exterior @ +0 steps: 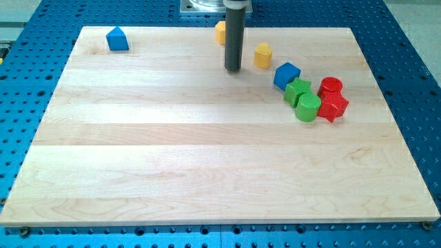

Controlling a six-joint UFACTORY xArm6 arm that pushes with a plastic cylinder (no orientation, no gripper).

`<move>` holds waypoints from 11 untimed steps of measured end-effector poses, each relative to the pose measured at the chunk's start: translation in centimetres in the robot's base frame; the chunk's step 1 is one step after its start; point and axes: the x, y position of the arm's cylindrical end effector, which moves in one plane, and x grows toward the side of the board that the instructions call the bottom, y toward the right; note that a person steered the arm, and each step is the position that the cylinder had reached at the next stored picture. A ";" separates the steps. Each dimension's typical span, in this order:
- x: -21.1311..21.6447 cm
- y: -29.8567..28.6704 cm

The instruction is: Separate the red blocks from the green blocks

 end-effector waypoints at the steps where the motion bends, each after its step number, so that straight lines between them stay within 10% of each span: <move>1: 8.8 3.2; 3: 15.4 14.9; 11: -4.8 16.4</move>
